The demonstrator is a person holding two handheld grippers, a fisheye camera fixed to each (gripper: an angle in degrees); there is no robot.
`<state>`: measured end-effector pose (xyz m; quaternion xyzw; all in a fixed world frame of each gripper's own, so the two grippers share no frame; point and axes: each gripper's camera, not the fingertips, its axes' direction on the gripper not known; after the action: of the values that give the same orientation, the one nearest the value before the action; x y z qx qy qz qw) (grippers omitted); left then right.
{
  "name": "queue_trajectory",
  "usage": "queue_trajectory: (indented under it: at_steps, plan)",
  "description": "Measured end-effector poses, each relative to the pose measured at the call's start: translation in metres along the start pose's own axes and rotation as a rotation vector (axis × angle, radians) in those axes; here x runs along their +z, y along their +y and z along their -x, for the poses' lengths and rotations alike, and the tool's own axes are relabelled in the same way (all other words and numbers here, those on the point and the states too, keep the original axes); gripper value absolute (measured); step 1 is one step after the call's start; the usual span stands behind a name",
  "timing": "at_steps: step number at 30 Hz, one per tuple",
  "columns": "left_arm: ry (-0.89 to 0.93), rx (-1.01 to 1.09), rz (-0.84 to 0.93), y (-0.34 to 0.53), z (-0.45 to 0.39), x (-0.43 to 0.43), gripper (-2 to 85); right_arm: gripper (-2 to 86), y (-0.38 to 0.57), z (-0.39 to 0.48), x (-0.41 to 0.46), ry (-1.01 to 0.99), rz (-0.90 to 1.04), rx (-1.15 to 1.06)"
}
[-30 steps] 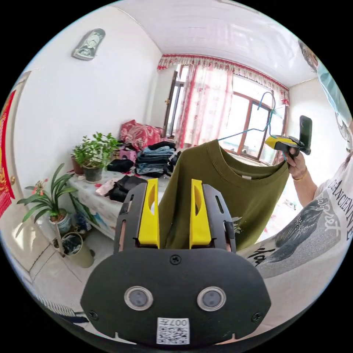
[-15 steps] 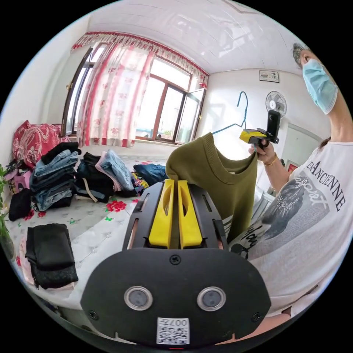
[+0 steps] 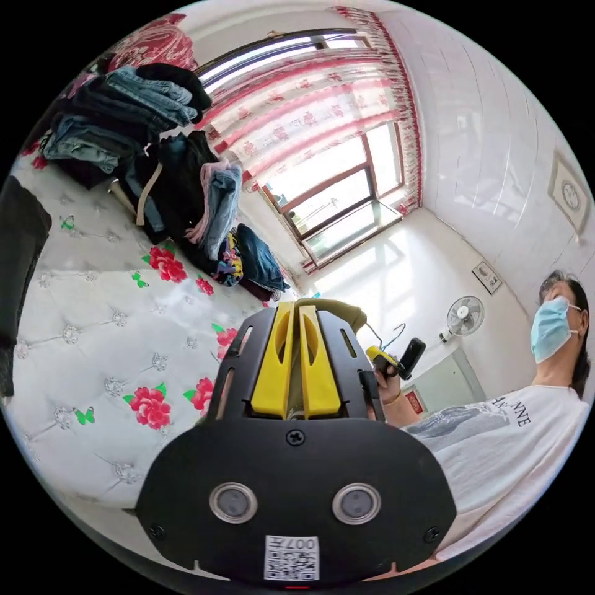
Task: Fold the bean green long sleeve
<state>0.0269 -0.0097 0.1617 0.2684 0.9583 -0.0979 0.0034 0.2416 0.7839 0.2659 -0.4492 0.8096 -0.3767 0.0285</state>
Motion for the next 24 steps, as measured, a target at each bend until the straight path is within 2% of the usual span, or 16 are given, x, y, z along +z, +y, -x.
queue_trajectory:
  at_steps: [3, 4, 6, 8, 10, 12, 14, 16, 20, 22, 24]
  plan:
    - [0.005, -0.214, -0.064, -0.019, 0.030, 0.015, -0.9, -0.4, 0.030, -0.054, -0.002, -0.060, -0.097, 0.188]
    - [-0.028, -0.274, -0.098, -0.025, 0.039, 0.017, -0.9, -0.4, 0.047, -0.078, -0.011, -0.082, -0.188, 0.294]
    - [-0.106, -0.273, -0.092, -0.038, 0.043, 0.018, -0.9, -0.3, 0.077, -0.114, -0.029, -0.121, -0.342, 0.457]
    - [-0.153, -0.178, 0.002, -0.060, 0.032, 0.031, -0.9, 0.4, 0.114, -0.147, -0.052, -0.104, -0.501, 0.622]
    - [-0.227, -0.098, 0.058, -0.073, 0.017, 0.040, -0.9, 1.4, 0.135, -0.170, -0.073, -0.041, -0.556, 0.733]
    - [-0.302, -0.044, 0.100, -0.085, 0.007, 0.050, -0.9, 5.3, 0.153, -0.188, -0.100, 0.131, -0.562, 0.829]
    - [-0.344, -0.034, 0.127, -0.096, 0.003, 0.062, -0.9, 10.8, 0.183, -0.210, -0.133, 0.468, -0.519, 1.016]
    - [-0.354, -0.042, 0.145, -0.102, 0.004, 0.070, -0.8, 11.3, 0.213, -0.231, -0.152, 0.611, -0.488, 1.154]
    - [-0.395, -0.055, 0.174, -0.115, 0.005, 0.086, -0.4, 11.6, 0.289, -0.264, -0.158, 0.642, -0.286, 1.481]
    - [-0.401, -0.058, 0.176, -0.120, 0.004, 0.090, 0.3, 11.6, 0.291, -0.254, -0.150, 0.625, -0.283, 1.466]
    - [-0.417, -0.052, 0.164, -0.123, 0.000, 0.093, 0.8, 11.7, 0.274, -0.238, -0.133, 0.553, -0.303, 1.353]
